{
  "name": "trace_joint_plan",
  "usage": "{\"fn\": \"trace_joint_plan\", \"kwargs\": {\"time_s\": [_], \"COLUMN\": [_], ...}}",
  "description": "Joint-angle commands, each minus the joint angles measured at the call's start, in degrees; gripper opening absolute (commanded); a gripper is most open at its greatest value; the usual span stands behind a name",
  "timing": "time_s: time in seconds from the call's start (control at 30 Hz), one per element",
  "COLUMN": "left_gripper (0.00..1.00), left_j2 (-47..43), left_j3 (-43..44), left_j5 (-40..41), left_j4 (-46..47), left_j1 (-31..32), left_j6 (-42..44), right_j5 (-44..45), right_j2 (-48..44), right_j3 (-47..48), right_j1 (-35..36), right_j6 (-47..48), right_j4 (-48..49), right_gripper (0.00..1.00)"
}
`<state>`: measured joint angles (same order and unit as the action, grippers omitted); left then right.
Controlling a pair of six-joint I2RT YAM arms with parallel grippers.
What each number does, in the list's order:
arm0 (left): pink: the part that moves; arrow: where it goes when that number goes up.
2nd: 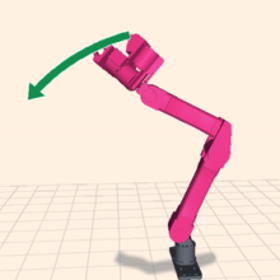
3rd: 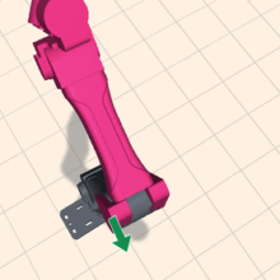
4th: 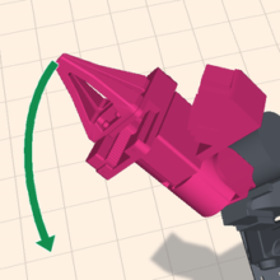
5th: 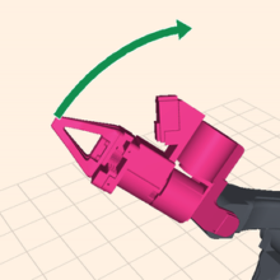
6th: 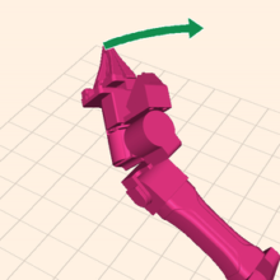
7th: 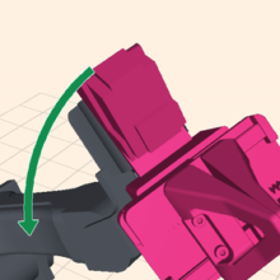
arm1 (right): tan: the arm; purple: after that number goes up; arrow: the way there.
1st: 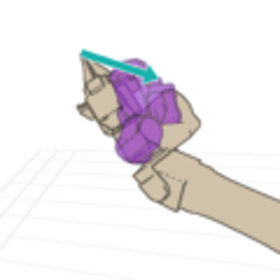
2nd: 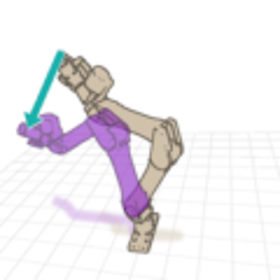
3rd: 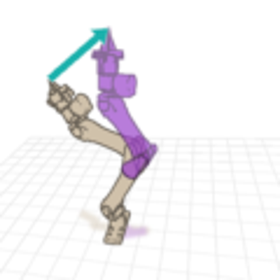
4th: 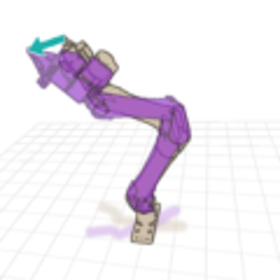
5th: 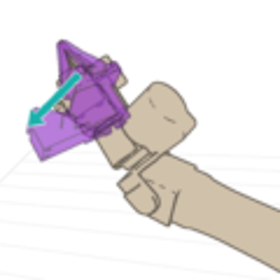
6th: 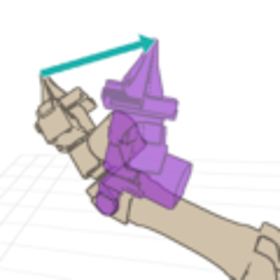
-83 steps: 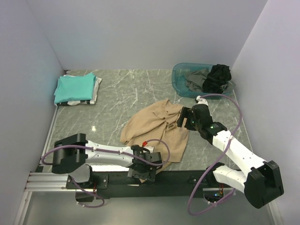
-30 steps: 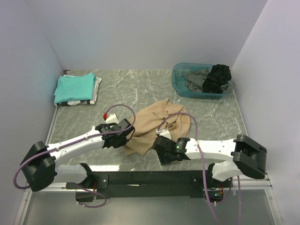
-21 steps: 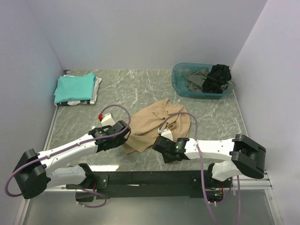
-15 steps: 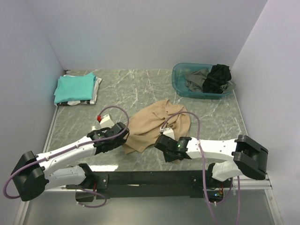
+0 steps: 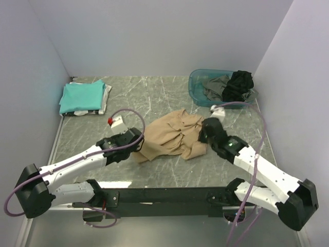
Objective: Fold and stack the t-shirts
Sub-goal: Flatten the tshirt out
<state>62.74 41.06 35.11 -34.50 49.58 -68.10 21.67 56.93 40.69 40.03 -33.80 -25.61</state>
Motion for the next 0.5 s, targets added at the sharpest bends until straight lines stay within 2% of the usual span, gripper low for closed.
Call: {"fn": "trace_joint_plan", "kwargs": {"time_s": [0.0, 0.17, 0.4, 0.47], "left_gripper": [0.01, 0.01, 0.01, 0.01], "left_j2": [2.29, 4.41, 2.92, 1.08], "left_j3": [9.19, 22.73, 37.85, 41.28], "left_j5": [10.11, 20.95, 30.18, 30.72], "left_j4": [-2.66, -8.12, -3.39, -0.06], "left_j1": [-0.45, -1.85, -4.32, -4.76], "left_j6": [2.27, 3.05, 17.37, 24.39], "right_j5": [4.61, 8.82, 8.21, 8.3], "right_j2": [-1.73, -0.85, -4.01, -4.8], "right_j3": [5.53, 15.55, 27.41, 30.4], "right_j1": [-6.97, -14.52, -20.78, -21.4], "right_j6": [5.84, 9.1, 12.79, 14.1], "right_j4": [7.49, 7.68, 7.85, 6.98], "right_gripper": [0.0, 0.0, 0.0, 0.0]}}
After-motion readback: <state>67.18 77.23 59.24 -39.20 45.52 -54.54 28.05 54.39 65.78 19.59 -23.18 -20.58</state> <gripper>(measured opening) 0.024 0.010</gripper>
